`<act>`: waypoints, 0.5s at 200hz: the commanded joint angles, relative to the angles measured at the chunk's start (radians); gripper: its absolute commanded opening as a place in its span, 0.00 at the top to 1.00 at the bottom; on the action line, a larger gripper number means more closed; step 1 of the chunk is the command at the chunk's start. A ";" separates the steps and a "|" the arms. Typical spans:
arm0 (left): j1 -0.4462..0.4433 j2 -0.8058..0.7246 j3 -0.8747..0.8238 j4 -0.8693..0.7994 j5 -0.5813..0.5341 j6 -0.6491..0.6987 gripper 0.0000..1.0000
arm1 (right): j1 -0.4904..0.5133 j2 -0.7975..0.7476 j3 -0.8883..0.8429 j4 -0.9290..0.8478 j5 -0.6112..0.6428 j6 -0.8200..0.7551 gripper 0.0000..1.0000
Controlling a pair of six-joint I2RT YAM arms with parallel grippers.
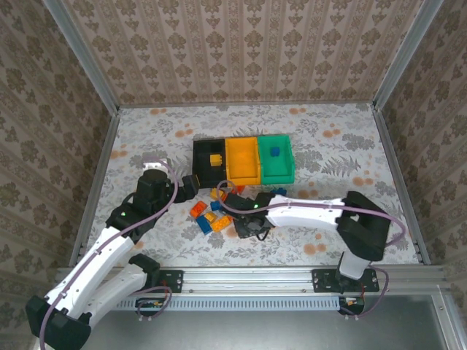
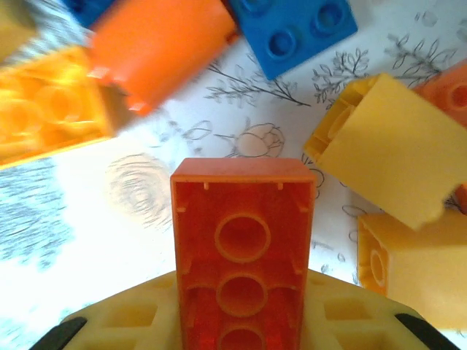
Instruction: Sort the legos into containers by color
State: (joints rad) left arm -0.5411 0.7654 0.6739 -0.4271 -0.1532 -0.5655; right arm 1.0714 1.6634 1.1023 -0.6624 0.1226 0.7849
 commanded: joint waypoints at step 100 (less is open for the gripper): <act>0.018 -0.006 -0.055 0.017 0.014 -0.050 0.00 | -0.401 0.255 0.533 -0.030 0.030 -0.275 0.72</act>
State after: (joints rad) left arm -0.5339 0.7654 0.6323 -0.4198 -0.1528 -0.5823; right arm 0.7063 1.8011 1.5364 -0.6708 0.1345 0.5663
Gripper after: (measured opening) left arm 0.997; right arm 0.316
